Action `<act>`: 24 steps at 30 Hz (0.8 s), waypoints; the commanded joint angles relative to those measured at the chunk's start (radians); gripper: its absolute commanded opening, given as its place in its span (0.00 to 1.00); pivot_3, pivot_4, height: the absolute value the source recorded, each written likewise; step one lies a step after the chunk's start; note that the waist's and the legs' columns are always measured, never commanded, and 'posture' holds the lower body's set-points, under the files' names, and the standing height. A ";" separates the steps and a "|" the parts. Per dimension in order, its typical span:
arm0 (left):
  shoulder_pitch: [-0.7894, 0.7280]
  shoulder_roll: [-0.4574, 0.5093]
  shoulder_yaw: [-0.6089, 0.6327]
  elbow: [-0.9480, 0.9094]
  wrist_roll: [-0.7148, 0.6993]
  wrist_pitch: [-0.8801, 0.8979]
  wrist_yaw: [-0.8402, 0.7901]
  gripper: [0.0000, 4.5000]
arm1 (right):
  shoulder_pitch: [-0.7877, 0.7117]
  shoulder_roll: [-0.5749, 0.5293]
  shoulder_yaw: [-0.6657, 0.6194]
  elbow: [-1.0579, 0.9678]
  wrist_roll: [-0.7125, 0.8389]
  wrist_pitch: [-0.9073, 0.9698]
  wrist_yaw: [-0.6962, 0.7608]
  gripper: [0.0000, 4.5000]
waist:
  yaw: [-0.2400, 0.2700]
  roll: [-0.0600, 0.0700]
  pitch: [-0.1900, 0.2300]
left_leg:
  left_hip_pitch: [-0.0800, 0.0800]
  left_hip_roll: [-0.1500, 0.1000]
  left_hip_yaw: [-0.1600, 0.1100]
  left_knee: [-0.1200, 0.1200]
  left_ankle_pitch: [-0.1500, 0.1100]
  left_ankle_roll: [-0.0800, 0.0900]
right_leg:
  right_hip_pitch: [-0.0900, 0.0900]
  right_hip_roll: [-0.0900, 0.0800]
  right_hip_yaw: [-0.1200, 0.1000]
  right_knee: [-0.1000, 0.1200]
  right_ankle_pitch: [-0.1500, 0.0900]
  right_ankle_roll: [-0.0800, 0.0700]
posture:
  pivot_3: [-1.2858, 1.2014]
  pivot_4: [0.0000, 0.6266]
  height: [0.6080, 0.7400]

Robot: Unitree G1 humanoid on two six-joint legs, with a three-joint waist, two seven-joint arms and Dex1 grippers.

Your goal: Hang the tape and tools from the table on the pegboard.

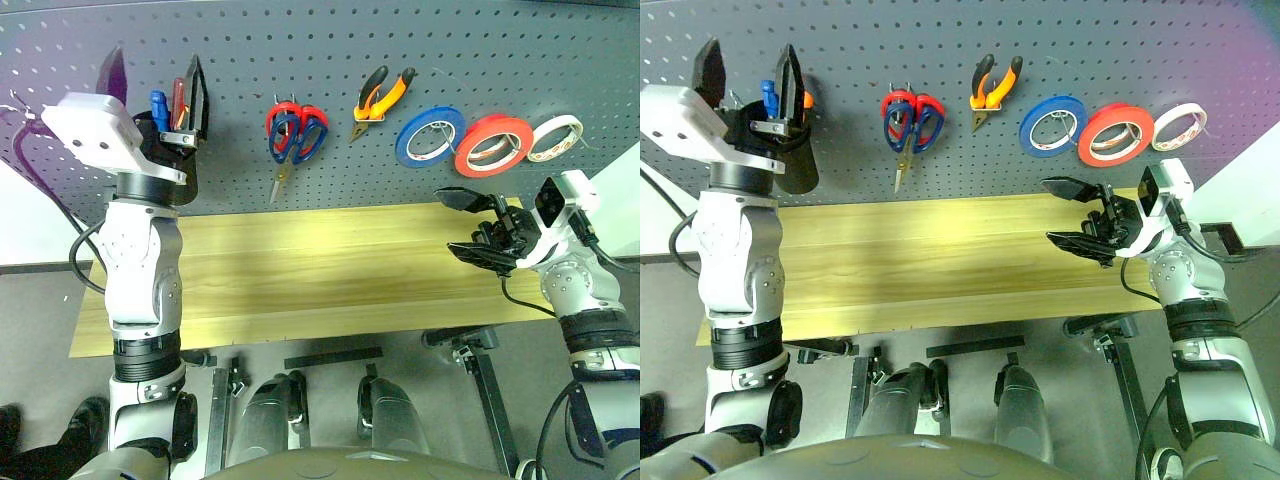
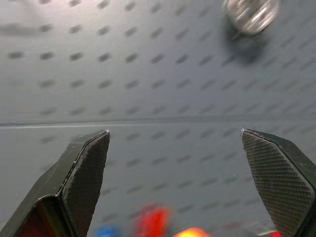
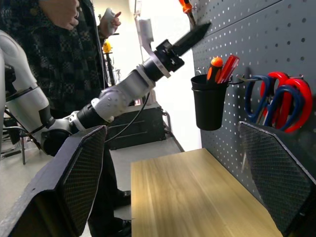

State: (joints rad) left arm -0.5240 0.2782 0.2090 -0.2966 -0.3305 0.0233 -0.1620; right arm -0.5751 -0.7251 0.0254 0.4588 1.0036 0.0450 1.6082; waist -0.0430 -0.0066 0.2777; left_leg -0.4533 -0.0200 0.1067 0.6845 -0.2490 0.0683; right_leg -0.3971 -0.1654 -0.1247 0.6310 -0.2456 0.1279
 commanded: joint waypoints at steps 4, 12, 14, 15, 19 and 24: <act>0.002 0.019 -0.118 -0.056 -0.124 0.189 -0.144 0.99 | -0.034 0.005 -0.014 0.019 0.001 -0.012 0.006 1.00 | 0.001 0.000 0.000 | 0.002 0.000 0.000 0.000 0.000 0.000 | 0.002 0.001 0.000 0.000 0.000 0.000 | 0.46 0.31 1.00; 0.199 0.164 -0.346 -0.123 -0.297 0.598 -0.405 0.99 | -0.043 0.043 -0.008 0.048 -0.043 -0.038 0.006 1.00 | -0.004 0.001 -0.001 | 0.003 0.001 0.001 0.000 0.000 0.000 | 0.001 0.003 0.001 0.000 0.000 0.000 | 0.45 0.29 1.00; 0.238 0.196 -0.348 -0.124 -0.332 0.639 -0.459 0.99 | -0.038 0.048 -0.005 0.050 -0.052 -0.041 0.006 1.00 | -0.004 0.002 -0.002 | 0.003 0.001 0.001 0.000 0.000 0.000 | 0.001 0.004 0.002 0.000 0.000 0.000 | 0.45 0.28 1.00; 0.261 0.207 -0.339 -0.121 -0.345 0.640 -0.488 0.99 | -0.035 0.050 0.001 0.054 -0.066 -0.049 0.006 1.00 | -0.004 0.003 -0.002 | 0.003 0.002 0.001 0.000 0.000 0.000 | 0.001 0.005 0.003 0.000 0.000 0.000 | 0.45 0.28 1.00; 0.289 0.233 -0.287 -0.030 -0.308 0.624 -0.500 0.99 | -0.045 0.070 -0.003 0.084 -0.110 -0.057 0.006 1.00 | -0.001 0.006 -0.005 | 0.004 0.002 0.001 0.000 -0.001 -0.004 | 0.001 0.004 0.003 0.000 0.000 -0.001 | 0.45 0.26 1.00; 0.292 0.245 -0.205 0.090 -0.283 0.579 -0.515 0.99 | -0.083 0.130 -0.037 0.187 -0.204 -0.066 0.006 1.00 | -0.005 0.009 -0.017 | 0.004 0.001 0.002 0.000 -0.001 -0.004 | 0.001 0.004 0.003 0.000 0.001 -0.001 | 0.45 0.24 1.00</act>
State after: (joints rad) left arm -0.2343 0.5264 -0.0337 -0.2092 -0.6150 0.6321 -0.6679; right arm -0.6372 -0.6047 0.0228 0.6349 0.8174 -0.0112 1.6115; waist -0.0484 0.0020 0.2607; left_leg -0.4492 -0.0183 0.1085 0.6843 -0.2503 0.0642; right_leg -0.3966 -0.1606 -0.1211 0.6315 -0.2451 0.1268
